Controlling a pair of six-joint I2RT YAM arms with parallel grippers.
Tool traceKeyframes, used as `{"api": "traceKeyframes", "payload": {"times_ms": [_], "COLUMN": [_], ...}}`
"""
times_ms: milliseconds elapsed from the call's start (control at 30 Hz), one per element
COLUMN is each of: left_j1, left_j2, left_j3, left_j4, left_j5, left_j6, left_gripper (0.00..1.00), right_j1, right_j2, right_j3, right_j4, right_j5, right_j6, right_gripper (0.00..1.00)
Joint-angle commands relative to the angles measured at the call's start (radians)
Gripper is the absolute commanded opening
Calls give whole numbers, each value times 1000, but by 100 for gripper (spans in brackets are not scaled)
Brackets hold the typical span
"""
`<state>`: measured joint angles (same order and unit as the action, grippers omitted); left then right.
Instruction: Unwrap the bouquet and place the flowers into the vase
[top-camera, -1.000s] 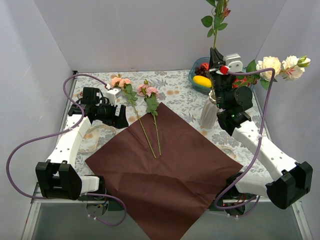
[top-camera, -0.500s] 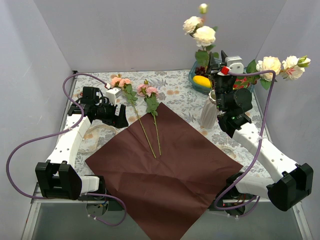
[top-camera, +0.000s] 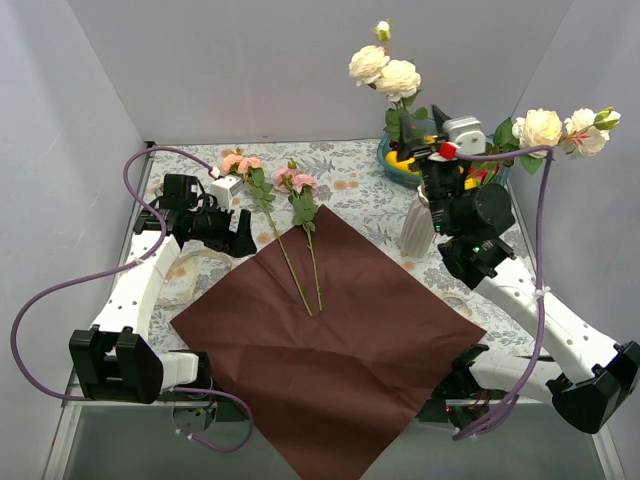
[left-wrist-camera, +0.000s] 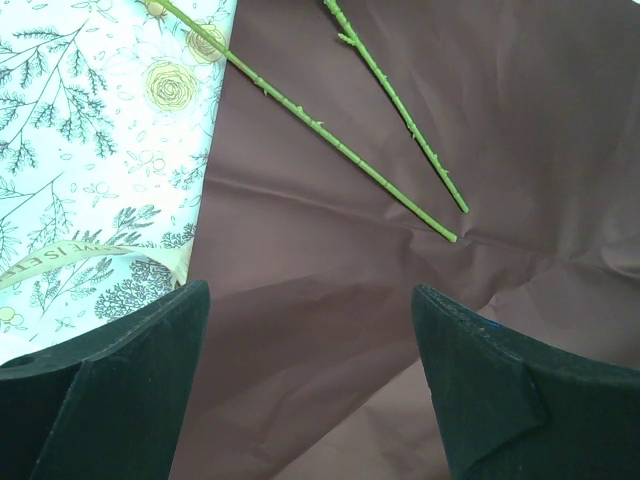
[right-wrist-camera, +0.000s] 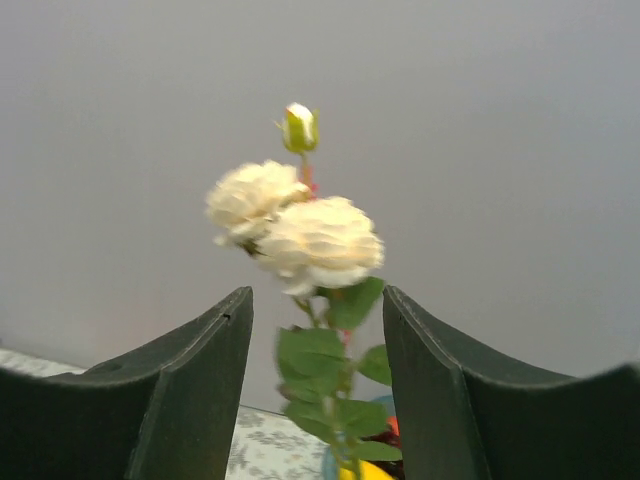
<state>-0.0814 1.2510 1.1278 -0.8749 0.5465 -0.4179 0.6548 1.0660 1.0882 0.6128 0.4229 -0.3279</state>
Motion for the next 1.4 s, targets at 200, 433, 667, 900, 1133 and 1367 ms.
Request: {"api": "traceKeyframes", "payload": {"times_ms": [200, 433, 667, 900, 1133, 1367], "left_j1": [44, 206, 302, 318, 318, 318], "left_j2": [5, 19, 63, 57, 82, 110], "left_j3": [44, 43, 69, 69, 86, 90], "left_j4": [79, 116, 97, 83, 57, 60], "left_j5": [-146, -100, -23, 46, 95, 164], "left_j6": [-131, -174, -125, -62, -13, -25], "left_gripper": [84, 84, 84, 84, 84, 84], "right_j1": [405, 430, 382, 284, 247, 246], "right_j2": [204, 478, 909, 1126, 1235, 1290], "right_j3": [179, 222, 602, 840, 897, 901], "right_j4": [-247, -398, -707, -769, -783, -791], "right_j5": [109, -59, -180, -306, -329, -352], "right_j6": [-70, 151, 246, 394, 431, 435], "right_gripper": [61, 60, 58, 59, 59, 57]}}
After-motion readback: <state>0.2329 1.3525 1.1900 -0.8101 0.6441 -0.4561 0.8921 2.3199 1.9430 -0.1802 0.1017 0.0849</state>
